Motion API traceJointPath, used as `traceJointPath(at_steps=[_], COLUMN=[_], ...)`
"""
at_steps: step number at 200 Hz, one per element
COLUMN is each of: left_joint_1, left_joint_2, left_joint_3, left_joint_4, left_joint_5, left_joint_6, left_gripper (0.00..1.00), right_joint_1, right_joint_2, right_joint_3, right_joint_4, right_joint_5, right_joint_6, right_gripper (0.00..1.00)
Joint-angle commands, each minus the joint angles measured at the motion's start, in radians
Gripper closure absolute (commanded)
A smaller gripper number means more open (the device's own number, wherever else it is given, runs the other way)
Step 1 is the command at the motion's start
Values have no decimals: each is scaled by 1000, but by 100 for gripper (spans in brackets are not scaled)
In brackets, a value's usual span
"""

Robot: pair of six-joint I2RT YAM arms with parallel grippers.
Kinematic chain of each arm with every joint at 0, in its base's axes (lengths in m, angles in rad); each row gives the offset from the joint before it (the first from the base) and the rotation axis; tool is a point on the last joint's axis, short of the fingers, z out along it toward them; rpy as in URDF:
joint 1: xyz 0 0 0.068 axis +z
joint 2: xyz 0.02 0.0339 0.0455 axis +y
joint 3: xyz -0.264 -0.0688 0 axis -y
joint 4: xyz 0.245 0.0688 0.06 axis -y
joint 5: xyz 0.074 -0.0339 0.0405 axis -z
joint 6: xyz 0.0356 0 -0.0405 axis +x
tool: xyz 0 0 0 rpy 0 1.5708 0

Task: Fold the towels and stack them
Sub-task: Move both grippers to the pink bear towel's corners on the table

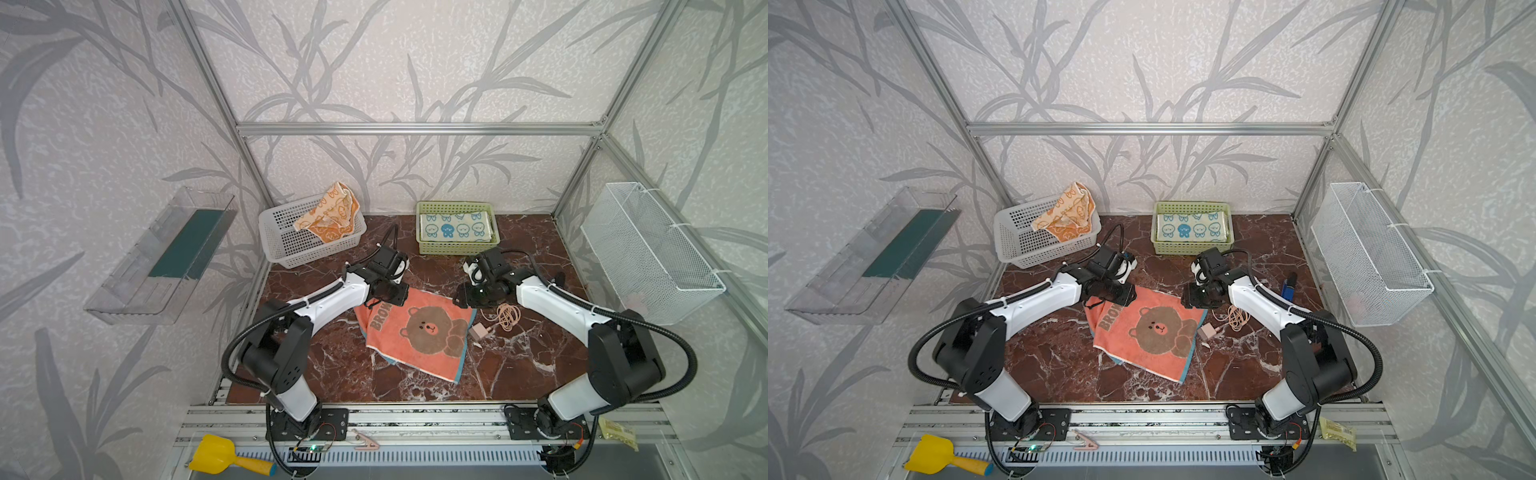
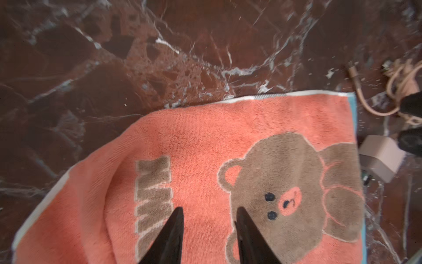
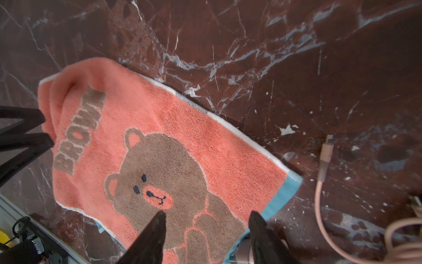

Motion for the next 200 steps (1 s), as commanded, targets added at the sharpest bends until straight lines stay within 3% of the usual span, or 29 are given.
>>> traceJointPath(at_steps=[1, 64, 99, 123, 145, 165, 182, 200], left_joint_1=[16, 65, 62, 60, 59, 61, 62, 61], left_joint_2=[67, 38, -116, -289, -464, -558, -533, -393], left_joint_3=[20, -231, -467, -541, -513, -466, -398, -270], left_joint_4=[-4, 58, 72, -4, -100, -66, -5, 23], left_joint_5=[-10, -45, -61, -100, -161, -183, -165, -104], left_joint_6=[-45, -195, -335, -384, -379, -346, -285, -192], left_gripper=[61, 61, 60, 59, 56, 55, 55, 51], right_joint_1=[41, 183, 256, 299, 309, 295, 263, 227], right_joint_2=[68, 342, 456, 502, 465, 365, 258, 145], right_joint_3=[-19, 93, 256, 395, 466, 442, 355, 222], right_joint_4=[27, 145, 176, 135, 69, 19, -13, -56], right_joint_5=[8, 35, -2, -27, -10, 29, 49, 76], right_joint_6=[26, 49, 38, 7, -22, -36, -20, 14], right_gripper=[44, 46, 47, 46, 43, 41, 40, 40])
